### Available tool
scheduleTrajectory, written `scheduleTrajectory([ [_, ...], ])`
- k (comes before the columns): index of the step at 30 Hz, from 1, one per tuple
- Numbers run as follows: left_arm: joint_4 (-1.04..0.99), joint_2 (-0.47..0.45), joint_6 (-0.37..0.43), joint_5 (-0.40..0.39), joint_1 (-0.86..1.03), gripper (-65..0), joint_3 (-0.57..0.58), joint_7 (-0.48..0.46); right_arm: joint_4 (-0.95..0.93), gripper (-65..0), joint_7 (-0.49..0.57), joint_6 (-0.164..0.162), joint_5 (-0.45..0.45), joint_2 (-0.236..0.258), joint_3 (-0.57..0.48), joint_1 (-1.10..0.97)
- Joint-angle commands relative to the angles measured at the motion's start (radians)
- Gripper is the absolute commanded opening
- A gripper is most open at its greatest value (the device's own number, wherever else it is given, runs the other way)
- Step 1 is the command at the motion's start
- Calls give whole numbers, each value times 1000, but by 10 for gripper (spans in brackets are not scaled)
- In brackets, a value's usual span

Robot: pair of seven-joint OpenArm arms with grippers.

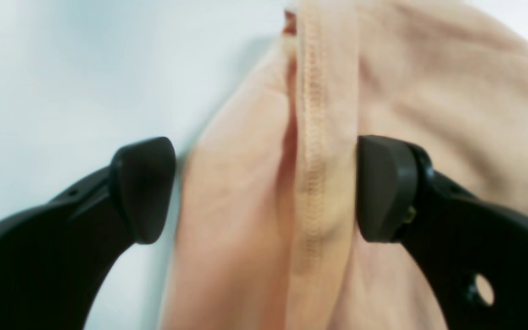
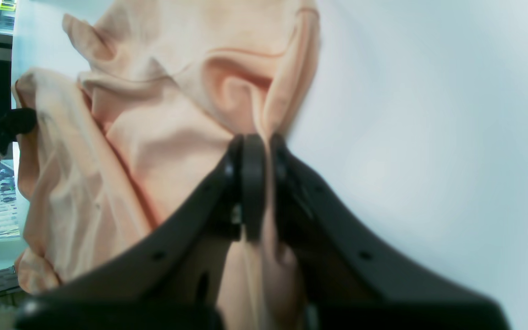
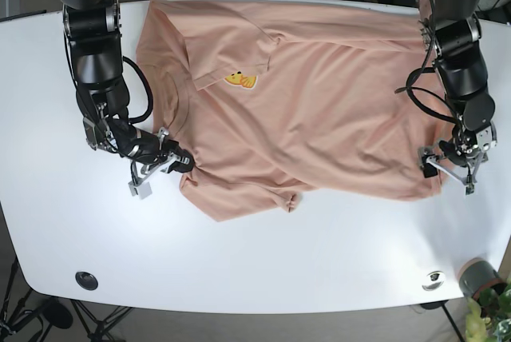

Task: Fold the T-shirt properly
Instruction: 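Lower the left gripper onto the shirt side opposite and grasp it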

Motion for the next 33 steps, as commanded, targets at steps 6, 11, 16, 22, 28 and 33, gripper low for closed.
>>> scheduleTrajectory([
  [6,-19,-14,-1,-1,-18,-204,-1,23,14,-650,-1,5,4,10,2,24],
  [11,-18,-16,-1,-1,-16,-403,-4,23,14,-650,-1,5,3,10,2,24],
  [16,-18,-16,-1,-1,-16,-618,-5,22,14,-650,-1,5,3,10,2,23],
  [22,-15,-14,-1,-2,-16,-650,-15,22,14,-650,-1,5,4,10,4,23],
  [28,-15,-14,-148,-1,-16,-650,-110,38,153,-650,-4,4,7,16,4,-28],
  [33,-15,-14,-203,-1,-16,-650,-119,80,181,-650,-4,-1,3,11,6,-49],
])
